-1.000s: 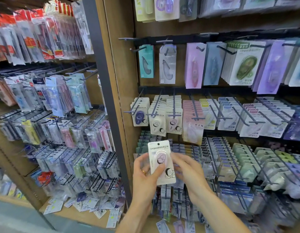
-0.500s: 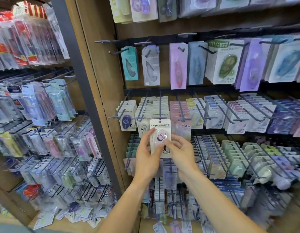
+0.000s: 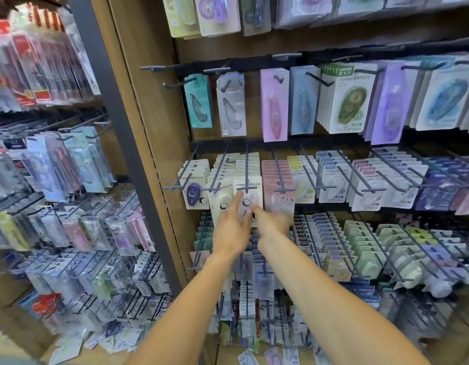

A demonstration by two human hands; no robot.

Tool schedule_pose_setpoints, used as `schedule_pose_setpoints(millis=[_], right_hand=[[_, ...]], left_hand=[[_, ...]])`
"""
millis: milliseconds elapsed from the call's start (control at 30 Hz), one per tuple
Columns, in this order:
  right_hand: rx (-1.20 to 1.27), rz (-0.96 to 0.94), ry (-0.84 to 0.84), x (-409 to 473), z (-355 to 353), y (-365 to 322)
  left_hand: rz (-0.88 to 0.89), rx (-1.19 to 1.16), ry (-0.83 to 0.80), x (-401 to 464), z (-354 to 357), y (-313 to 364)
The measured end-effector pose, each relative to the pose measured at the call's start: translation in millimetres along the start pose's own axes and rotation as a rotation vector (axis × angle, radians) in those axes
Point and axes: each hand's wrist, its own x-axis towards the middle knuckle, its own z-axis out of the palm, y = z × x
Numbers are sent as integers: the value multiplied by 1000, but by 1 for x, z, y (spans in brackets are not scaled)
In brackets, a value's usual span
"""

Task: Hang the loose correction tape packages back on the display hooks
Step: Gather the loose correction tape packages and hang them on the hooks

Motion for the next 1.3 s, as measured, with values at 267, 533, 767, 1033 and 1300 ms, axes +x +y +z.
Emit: schedule_pose_setpoints(millis=[267,533,767,1033,1300], right_hand=[[-75,139,-53,12,-40,24],[-787,50,-89,-45,-261,166],[-1135,230,-18,-104,-439,260],[-1132,355,-3,-119,-515,281],[-1138,356,-24,-33,-533,328]], left_hand=[[43,327,-4,-28,1,-26],[-97,419,-384,-174,48,-106],[-392,484,-793,-325,102,-180],[-565,454,-985,-394,143,-176],[-553,505,-914,-368,257,-190]])
